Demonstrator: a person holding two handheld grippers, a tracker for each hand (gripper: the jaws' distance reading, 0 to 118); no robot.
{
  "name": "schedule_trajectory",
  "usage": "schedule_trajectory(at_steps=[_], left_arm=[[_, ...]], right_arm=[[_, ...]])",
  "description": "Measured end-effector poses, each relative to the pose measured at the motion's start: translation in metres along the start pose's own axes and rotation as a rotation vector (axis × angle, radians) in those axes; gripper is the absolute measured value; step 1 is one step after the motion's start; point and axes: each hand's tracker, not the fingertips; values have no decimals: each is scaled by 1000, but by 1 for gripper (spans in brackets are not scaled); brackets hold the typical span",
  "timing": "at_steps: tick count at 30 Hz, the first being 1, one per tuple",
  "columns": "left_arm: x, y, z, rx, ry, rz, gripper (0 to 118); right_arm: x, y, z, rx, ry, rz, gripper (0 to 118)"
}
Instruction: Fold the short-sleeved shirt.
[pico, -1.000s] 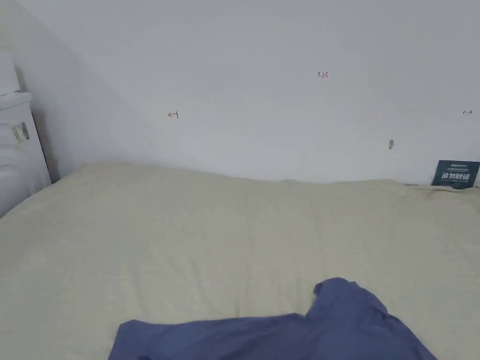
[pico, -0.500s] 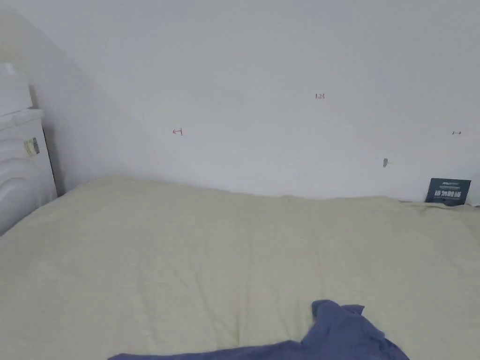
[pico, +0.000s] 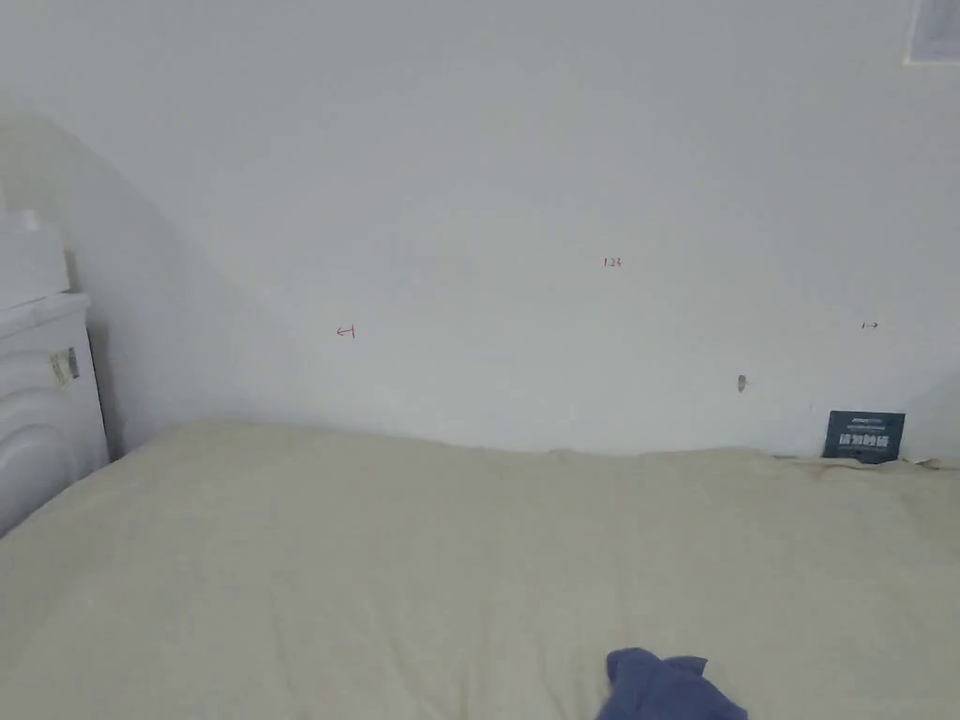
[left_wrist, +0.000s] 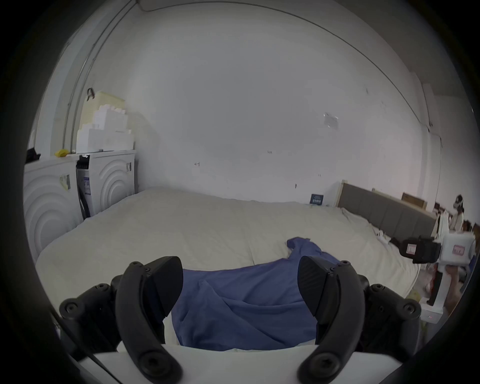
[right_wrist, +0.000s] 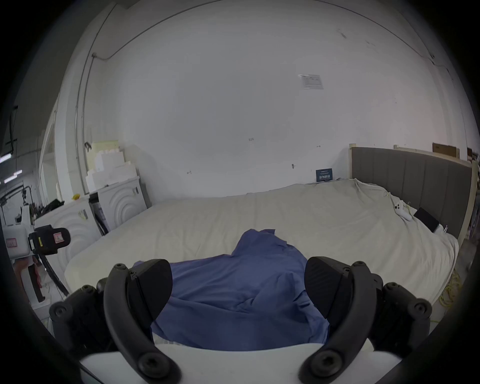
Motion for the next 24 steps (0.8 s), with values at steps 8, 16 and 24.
schedule_trajectory(at_steps=[8,16,24], left_arm=[[13,-24,3,-78,-36,28,35],[6,-42,17,-170,-3,65,0],[2,-46,21,-195,10,67,0]], right_arm=[[-23,-24,-5,-77,11,55,12],[-24,-34,0,-130,22,55,1],[-25,-34,1,-128,112,-22,1]])
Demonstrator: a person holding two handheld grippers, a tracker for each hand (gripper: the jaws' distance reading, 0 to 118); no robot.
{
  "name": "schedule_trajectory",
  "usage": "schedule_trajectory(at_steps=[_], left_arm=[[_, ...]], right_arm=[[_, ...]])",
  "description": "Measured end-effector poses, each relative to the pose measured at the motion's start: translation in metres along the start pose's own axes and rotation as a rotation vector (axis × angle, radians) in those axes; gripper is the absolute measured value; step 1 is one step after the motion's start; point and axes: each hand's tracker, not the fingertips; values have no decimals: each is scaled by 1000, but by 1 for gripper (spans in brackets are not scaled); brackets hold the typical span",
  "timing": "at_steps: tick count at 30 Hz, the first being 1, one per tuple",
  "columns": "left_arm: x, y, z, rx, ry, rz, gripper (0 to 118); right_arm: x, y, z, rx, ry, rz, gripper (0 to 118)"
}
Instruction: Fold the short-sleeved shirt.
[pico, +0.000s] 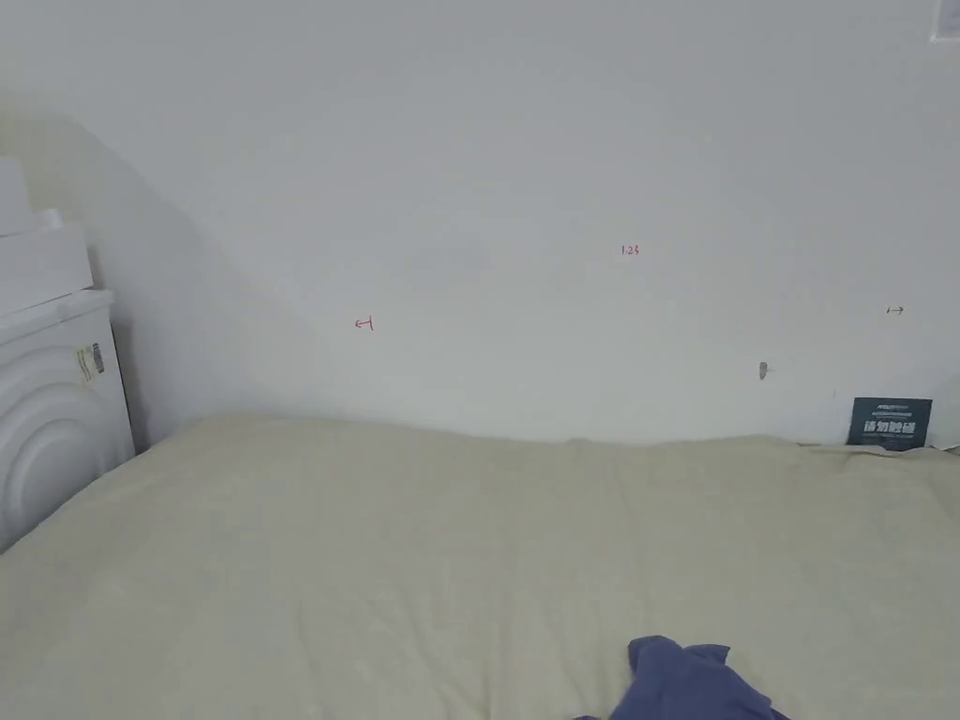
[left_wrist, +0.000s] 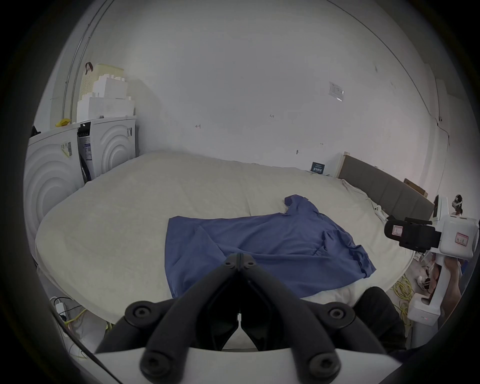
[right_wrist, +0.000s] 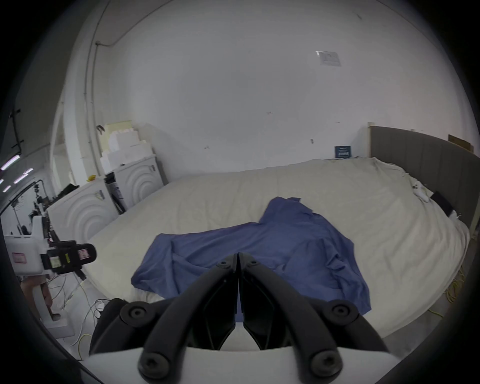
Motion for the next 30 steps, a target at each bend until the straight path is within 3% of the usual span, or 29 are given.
schedule_trajectory(at_steps=[2,3,7,12,14,15,16,17,18,24,30], left_arm=[[-6,5,-2,3,14,18,0],[-9,6,-3,9,7,24,0],[-15,11,-14,0,22,45,0],[-41,30,-71,-103,76,105,2],[-59,39,-104,-96,113,139,21],[-70,44,-128,-131,119,144,40],[-79,50,-151,-176,140,140,70],[-86,52,-172,-205,157,120,82],[-94,55,-195,-243,171,85,86],[-124,64,-291,-341,215,120,86],[-144,44,-353,-421,240,115,84]], right_arm=[[-2,-2,0,-3,-8,1,2],[0,-3,1,29,37,-14,2],[5,1,-4,-3,35,-97,2],[7,5,-11,-24,14,-61,2],[11,4,-14,-34,29,-81,2],[13,3,-17,-41,31,-96,2],[15,2,-19,-50,31,-104,2],[16,2,-21,-62,25,-105,2],[18,0,-22,-70,14,-104,2],[38,-11,-36,-153,-46,-154,2],[49,-17,-41,-211,-102,-132,2]])
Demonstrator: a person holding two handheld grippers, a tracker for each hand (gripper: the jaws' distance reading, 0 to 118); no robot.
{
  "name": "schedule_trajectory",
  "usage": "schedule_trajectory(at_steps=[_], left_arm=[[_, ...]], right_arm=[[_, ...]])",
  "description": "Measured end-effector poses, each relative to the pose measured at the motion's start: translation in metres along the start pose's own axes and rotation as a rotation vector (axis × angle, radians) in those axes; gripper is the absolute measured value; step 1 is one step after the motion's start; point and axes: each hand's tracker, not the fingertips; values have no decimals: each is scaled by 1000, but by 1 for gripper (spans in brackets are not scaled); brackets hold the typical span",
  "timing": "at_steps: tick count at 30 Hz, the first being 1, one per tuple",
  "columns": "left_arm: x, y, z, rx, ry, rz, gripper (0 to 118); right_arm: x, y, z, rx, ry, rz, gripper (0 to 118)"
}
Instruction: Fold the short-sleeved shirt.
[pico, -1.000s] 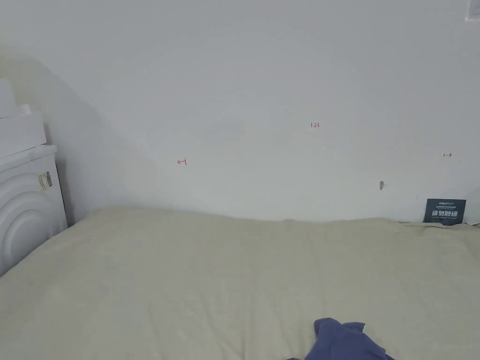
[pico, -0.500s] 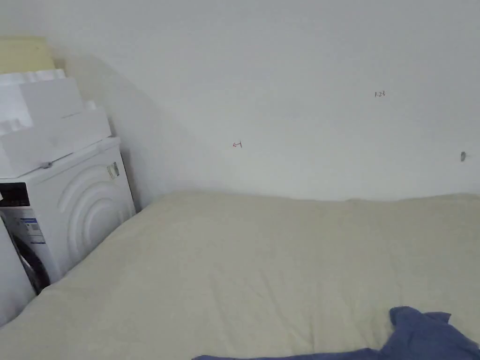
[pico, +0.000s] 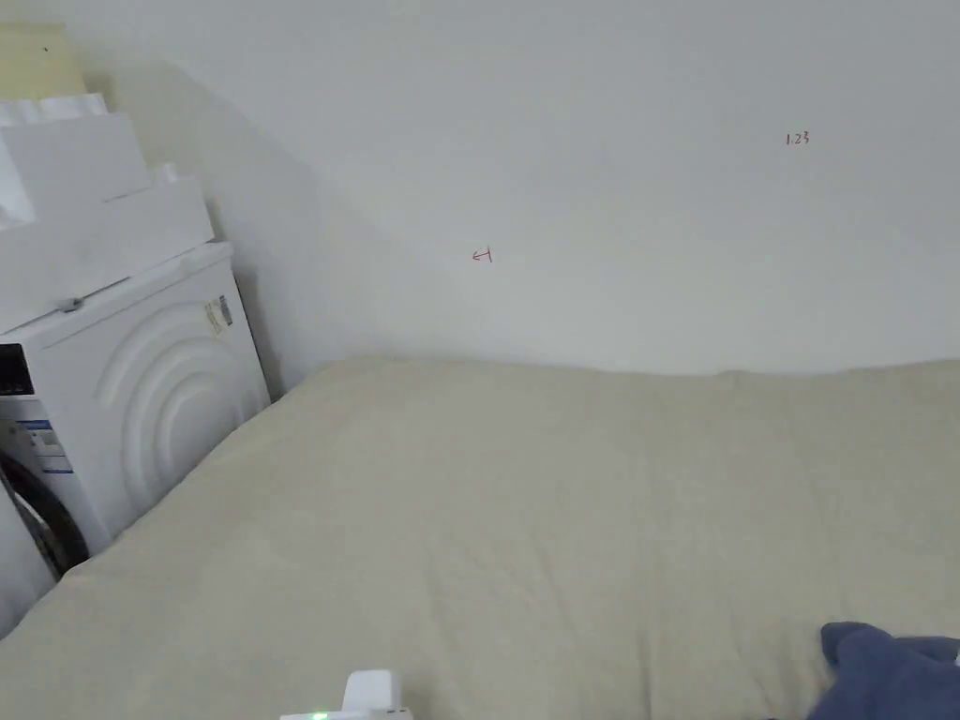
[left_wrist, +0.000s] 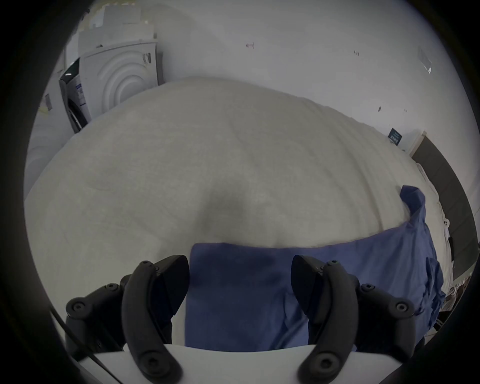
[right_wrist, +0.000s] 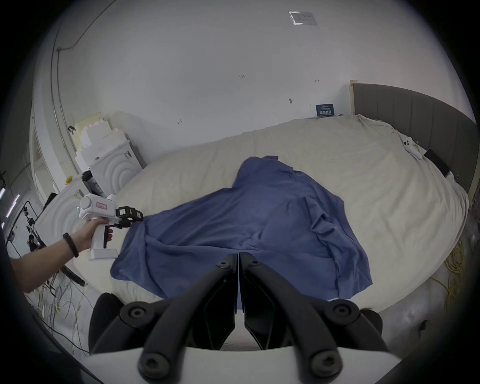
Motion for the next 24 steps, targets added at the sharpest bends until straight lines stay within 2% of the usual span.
schedule_trajectory(at_steps=[2,3,4,5,6,7,8,9,11,12,13,14,15,16,19,22,24], left_arm=[[1,-4,-16,-43,45,-14,80],[5,-7,-14,-10,56,-41,69],[11,-8,-10,6,86,-81,41],[17,-10,-6,15,83,-126,21],[26,-15,-2,37,48,-186,13],[33,-18,-3,25,8,-223,13],[41,-22,-9,-6,64,-257,5],[43,-25,-14,12,108,-286,4],[40,-32,-16,19,91,-227,5],[37,-35,-15,50,88,-161,5],[38,-37,-14,45,84,-187,5],[36,-38,-13,54,76,-206,5],[33,-39,-14,57,68,-205,5],[33,-37,-14,56,65,-196,5],[32,-28,-13,9,43,-172,5],[29,-20,-17,-29,34,-156,5],[28,-17,-19,-45,32,-148,5]], right_arm=[[3,0,-2,-20,-18,6,4],[3,0,-2,-26,-28,8,5],[4,0,-3,-31,-34,4,5],[6,0,-5,-33,-37,1,5],[8,1,-9,-39,-31,-8,5],[11,1,-14,-46,-22,-16,5],[13,3,-19,-48,-19,-17,5],[13,8,-26,-47,-24,-14,6],[16,22,-38,-14,-50,33,11],[19,33,-45,21,-59,69,20],[23,45,-55,40,-66,92,40],[29,57,-69,29,-66,103,54],[39,71,-88,1,-57,117,65],[49,84,-109,-24,-52,118,71],[88,122,-182,-122,-82,63,71],[121,146,-253,-240,-215,27,71],[140,155,-291,-307,-270,45,71]])
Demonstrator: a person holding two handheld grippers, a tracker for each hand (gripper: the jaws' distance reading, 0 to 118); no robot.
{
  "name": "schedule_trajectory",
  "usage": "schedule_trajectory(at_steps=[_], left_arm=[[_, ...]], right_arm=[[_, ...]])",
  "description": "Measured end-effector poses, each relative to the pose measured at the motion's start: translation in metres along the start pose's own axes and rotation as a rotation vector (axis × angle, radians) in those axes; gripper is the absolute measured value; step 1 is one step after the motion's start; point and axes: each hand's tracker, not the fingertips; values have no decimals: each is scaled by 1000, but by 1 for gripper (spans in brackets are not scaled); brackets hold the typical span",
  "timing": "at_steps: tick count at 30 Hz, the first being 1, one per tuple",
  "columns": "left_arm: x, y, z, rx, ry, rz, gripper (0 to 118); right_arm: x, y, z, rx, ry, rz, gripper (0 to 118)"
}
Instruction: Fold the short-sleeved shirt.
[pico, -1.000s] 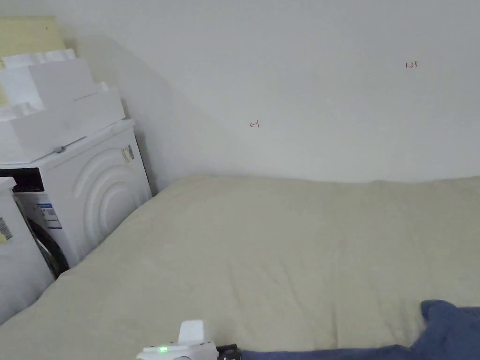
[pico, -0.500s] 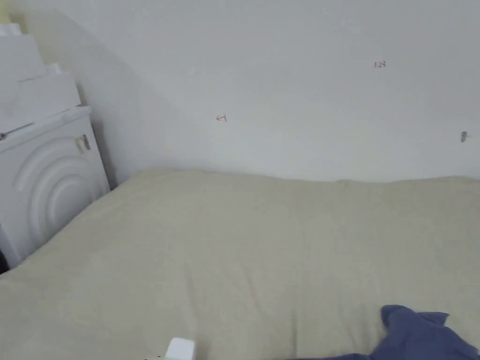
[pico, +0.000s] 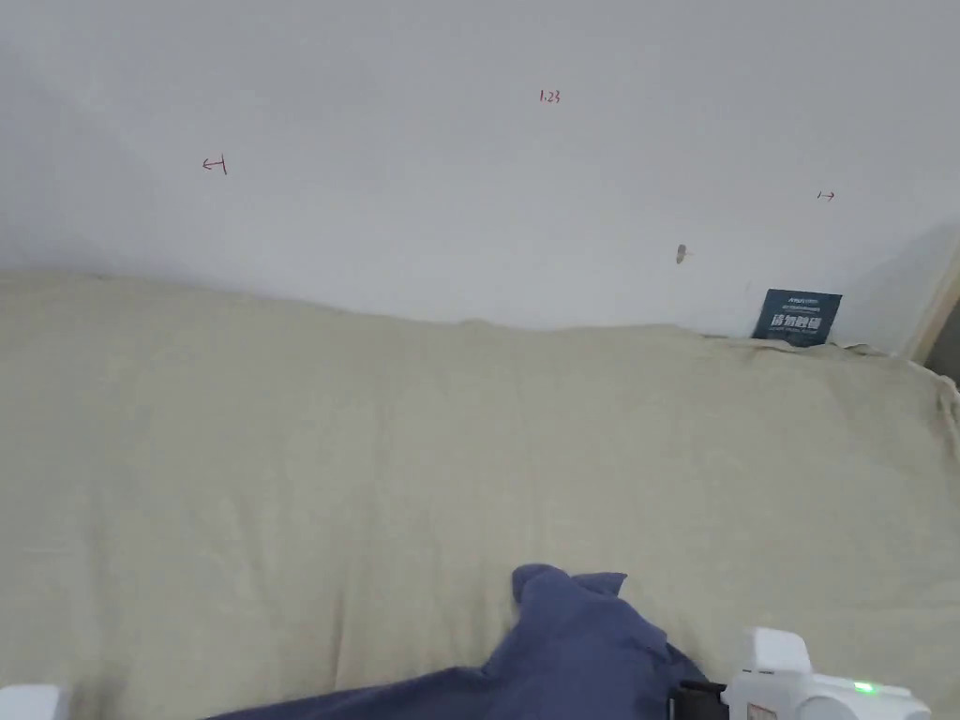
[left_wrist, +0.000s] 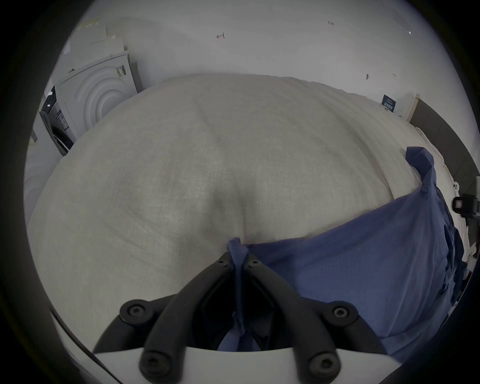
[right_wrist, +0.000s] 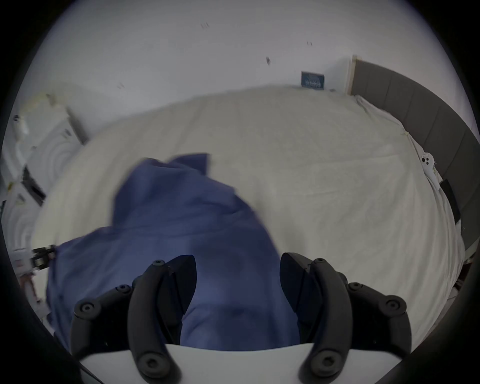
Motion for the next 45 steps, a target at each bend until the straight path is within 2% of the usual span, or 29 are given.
schedule_trajectory(at_steps=[2,3,5,6,7,8,9,10,13,14,15,19,22,26,29,31,34,36,43,45], left_arm=[[2,3,1,-12,1,-2,5],[3,3,0,-17,2,-5,5],[5,3,-1,-21,9,-26,5],[7,4,-1,-22,14,-46,5],[8,4,-1,-20,18,-69,5],[9,3,-1,-15,20,-83,5],[9,1,-2,-9,22,-92,5],[11,0,0,-2,25,-94,6],[11,-3,8,35,33,-80,6],[6,-2,12,49,7,-73,6],[0,1,20,74,-32,-39,5],[-30,0,77,210,-225,101,5],[-50,-20,125,300,-320,86,5],[-75,-64,171,320,-463,71,5],[-79,-101,192,304,-468,28,5],[-84,-129,199,296,-530,36,5],[-92,-158,195,254,-500,51,5],[-94,-165,182,183,-482,66,5],[-85,-164,138,102,-425,110,5],[-85,-163,141,95,-421,116,6]], right_arm=[[3,13,-22,-7,-17,1,71],[1,18,-29,-32,-47,27,71],[0,23,-43,-40,-27,69,70],[0,24,-46,-63,-4,58,70],[0,24,-43,-55,-15,50,64],[0,23,-40,-46,-7,57,51],[-1,22,-37,-38,23,81,33],[-2,21,-34,-29,61,92,3],[-13,19,-21,-15,37,123,4],[-9,19,-16,-3,72,116,4],[-6,18,-6,33,115,67,3],[7,8,60,146,224,-37,3],[23,-24,115,221,314,-109,3],[35,-86,170,219,313,-134,3],[40,-133,190,208,290,-137,3],[50,-170,201,192,286,-253,3],[57,-215,209,140,251,-299,3],[56,-230,202,74,259,-283,3],[57,-246,154,1,170,-248,3],[52,-243,155,14,158,-161,4]])
